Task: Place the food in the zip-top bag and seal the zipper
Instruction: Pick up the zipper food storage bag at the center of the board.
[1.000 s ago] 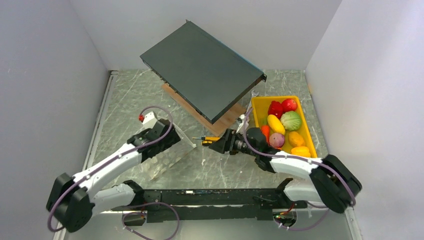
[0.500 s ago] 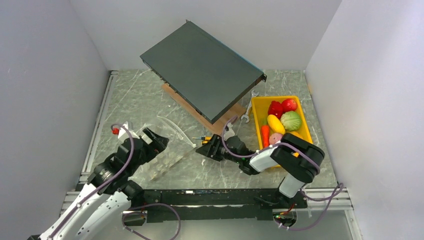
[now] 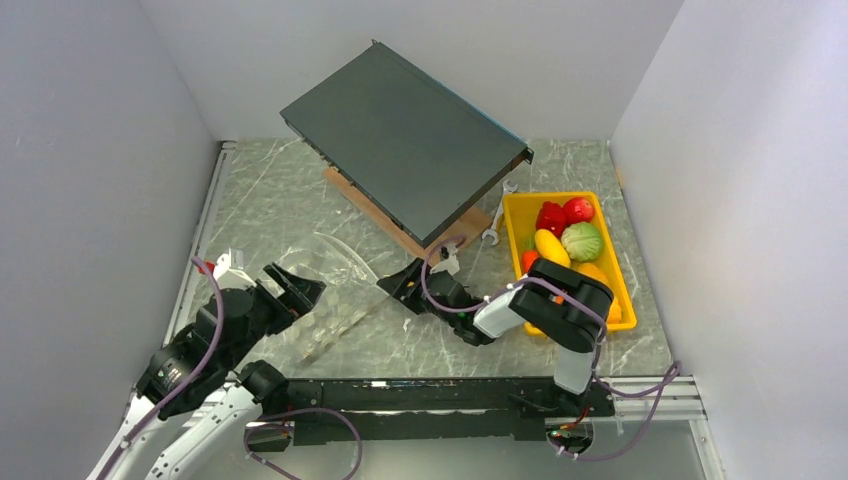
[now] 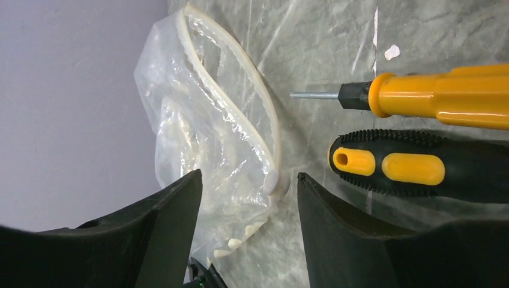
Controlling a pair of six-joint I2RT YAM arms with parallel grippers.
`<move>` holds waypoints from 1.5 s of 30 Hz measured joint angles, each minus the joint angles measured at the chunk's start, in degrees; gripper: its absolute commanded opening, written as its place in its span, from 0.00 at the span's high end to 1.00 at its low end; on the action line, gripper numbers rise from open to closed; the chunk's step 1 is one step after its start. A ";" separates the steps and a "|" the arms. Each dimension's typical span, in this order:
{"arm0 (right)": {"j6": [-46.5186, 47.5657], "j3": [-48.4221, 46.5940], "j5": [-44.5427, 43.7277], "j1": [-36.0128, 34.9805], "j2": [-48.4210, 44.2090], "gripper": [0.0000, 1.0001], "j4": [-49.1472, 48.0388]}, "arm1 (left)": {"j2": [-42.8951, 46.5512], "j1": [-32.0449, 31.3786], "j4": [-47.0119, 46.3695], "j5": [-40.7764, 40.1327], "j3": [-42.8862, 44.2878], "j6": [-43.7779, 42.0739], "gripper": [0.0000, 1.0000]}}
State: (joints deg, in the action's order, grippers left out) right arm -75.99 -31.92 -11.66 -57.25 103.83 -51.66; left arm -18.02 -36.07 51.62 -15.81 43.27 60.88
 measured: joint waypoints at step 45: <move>31.93 10.25 -16.85 -20.87 -38.47 1.00 18.53 | -0.20 0.00 3.56 3.41 5.29 -0.76 0.04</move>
State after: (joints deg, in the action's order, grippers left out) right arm -44.05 -21.67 -28.51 -78.13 65.36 -33.12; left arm -18.22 -36.07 55.18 -12.40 48.56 60.12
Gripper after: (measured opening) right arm 0.065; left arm 0.969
